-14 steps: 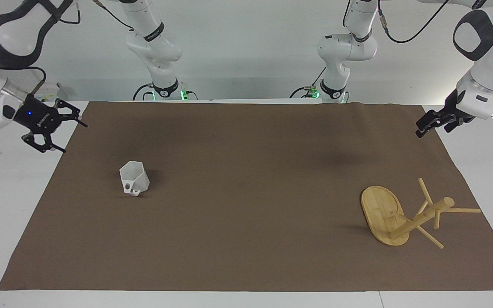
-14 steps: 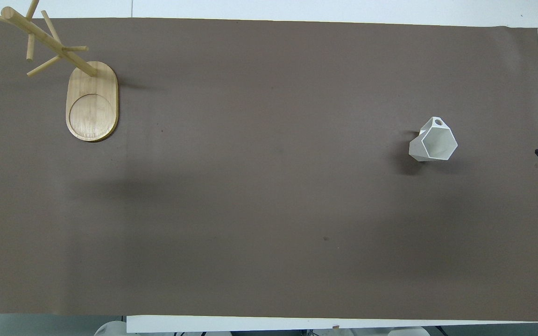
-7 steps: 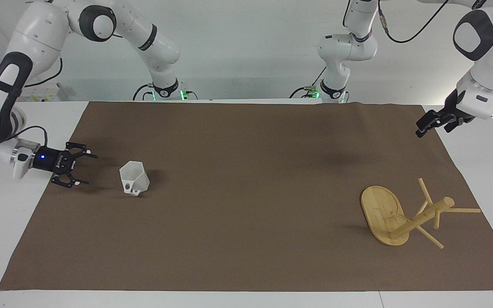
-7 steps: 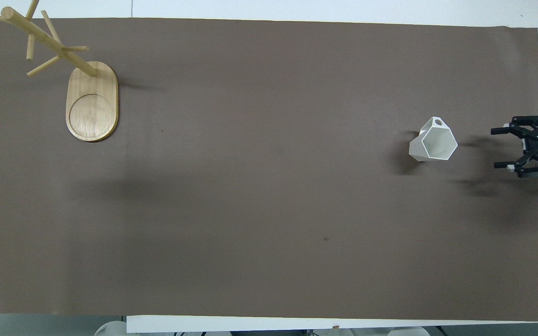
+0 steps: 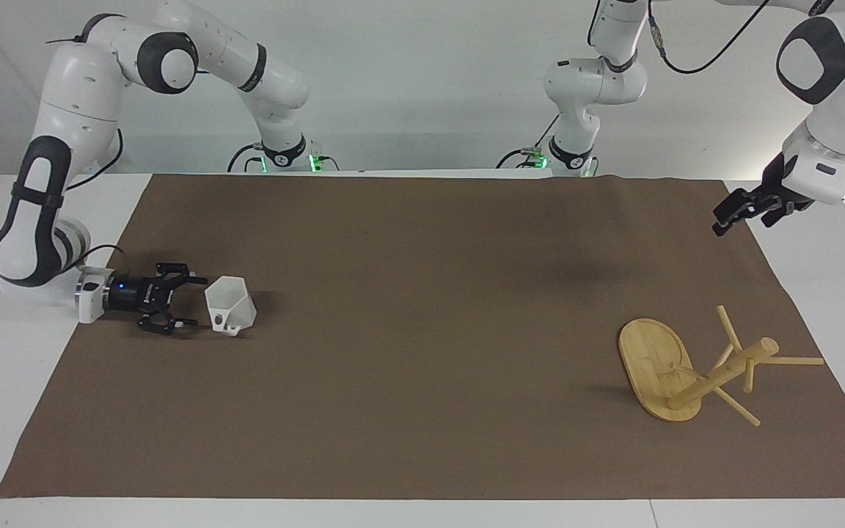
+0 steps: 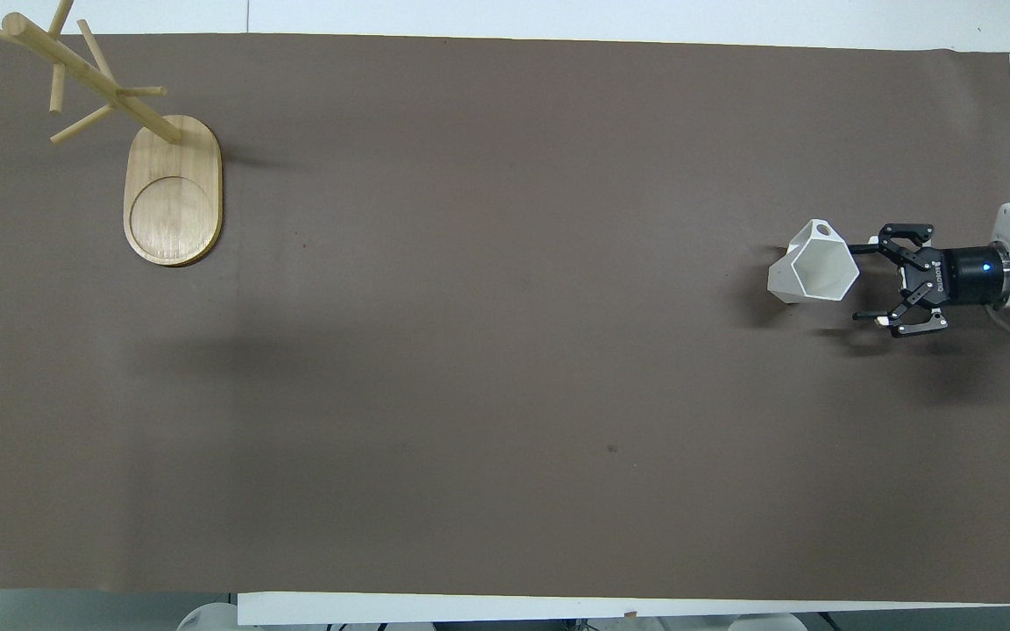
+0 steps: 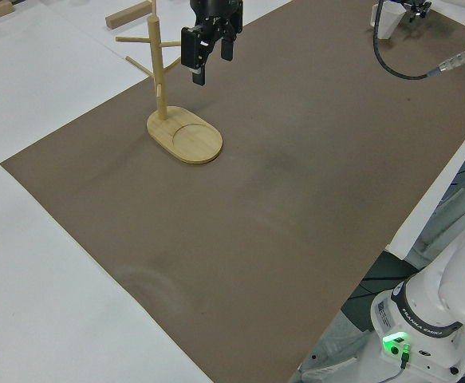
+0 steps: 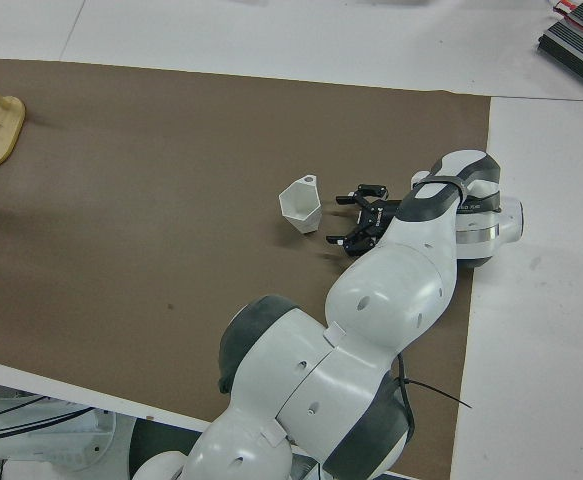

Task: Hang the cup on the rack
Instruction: 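Grasp the white cup with the right gripper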

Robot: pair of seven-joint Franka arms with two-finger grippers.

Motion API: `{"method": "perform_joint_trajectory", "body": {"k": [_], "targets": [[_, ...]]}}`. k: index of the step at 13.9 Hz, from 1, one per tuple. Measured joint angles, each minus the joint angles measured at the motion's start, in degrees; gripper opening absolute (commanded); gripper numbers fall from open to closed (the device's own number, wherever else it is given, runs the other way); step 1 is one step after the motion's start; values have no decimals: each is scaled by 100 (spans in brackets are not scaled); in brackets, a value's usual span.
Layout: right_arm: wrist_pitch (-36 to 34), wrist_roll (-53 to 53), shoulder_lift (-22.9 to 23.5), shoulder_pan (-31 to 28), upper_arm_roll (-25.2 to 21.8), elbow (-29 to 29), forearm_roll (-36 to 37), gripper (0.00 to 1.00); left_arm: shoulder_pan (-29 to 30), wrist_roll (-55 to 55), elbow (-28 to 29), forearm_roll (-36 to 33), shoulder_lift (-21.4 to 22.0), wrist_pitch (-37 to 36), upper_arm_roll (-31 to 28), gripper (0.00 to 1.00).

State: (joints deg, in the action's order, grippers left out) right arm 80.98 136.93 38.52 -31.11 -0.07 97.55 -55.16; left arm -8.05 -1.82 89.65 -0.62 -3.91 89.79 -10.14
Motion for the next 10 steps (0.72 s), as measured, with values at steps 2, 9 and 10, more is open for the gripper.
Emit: {"method": "perform_joint_trajectory", "body": {"k": [2, 9, 10], "targets": [[0, 145, -30, 77, 26, 23, 0, 100, 0, 0, 0, 0, 0, 0, 0, 100], [3, 335, -61, 329, 55, 202, -276, 100, 0, 0, 0, 0, 0, 1, 0, 100], [11, 338, -62, 333, 55, 220, -305, 100, 0, 0, 0, 0, 0, 1, 0, 100]]}}
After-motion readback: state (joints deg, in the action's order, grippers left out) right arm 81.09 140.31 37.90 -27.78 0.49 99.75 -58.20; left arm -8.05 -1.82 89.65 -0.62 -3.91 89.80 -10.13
